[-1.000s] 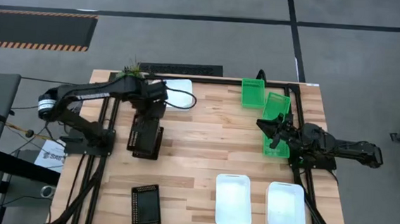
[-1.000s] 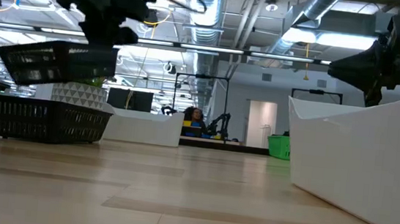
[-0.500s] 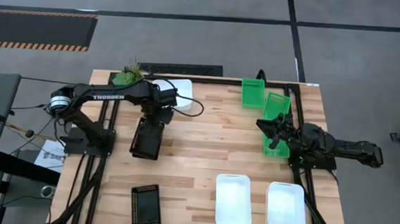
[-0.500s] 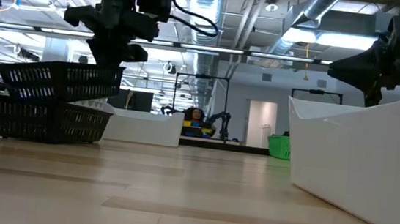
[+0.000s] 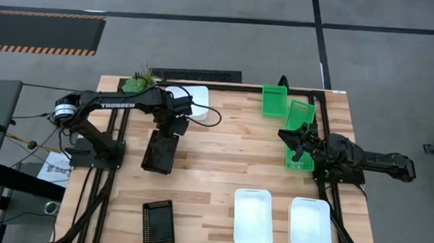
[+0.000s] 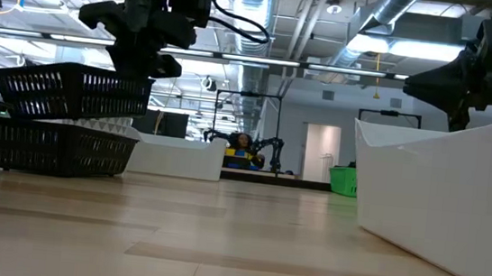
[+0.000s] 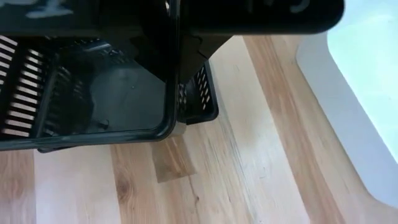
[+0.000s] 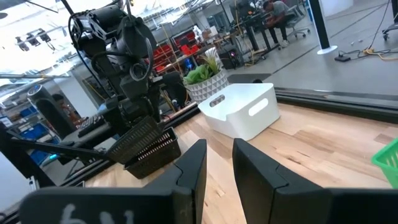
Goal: Stack baskets by color
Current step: Stack the left black bin on top of the top black bin
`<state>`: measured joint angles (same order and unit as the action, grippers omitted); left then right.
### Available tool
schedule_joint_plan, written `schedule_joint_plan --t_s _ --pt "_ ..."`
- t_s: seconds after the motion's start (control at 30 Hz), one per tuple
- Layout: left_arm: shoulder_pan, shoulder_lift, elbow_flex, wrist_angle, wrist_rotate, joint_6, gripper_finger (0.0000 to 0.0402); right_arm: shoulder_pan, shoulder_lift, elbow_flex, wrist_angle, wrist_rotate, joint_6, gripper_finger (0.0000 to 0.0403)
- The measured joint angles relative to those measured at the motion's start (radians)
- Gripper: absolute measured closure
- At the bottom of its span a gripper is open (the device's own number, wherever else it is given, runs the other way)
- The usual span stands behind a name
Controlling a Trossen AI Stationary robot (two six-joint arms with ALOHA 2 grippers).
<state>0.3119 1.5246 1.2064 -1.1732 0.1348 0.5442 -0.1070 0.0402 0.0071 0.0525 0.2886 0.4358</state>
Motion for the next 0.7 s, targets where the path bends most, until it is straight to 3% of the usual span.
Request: schedule_joint_plan --t_s 0.7 --pt "0.003 0.047 -0.001 -0.003 0.010 -0.017 0.0401 0.000 0.000 0.000 0.000 0.000 0.000 0.0298"
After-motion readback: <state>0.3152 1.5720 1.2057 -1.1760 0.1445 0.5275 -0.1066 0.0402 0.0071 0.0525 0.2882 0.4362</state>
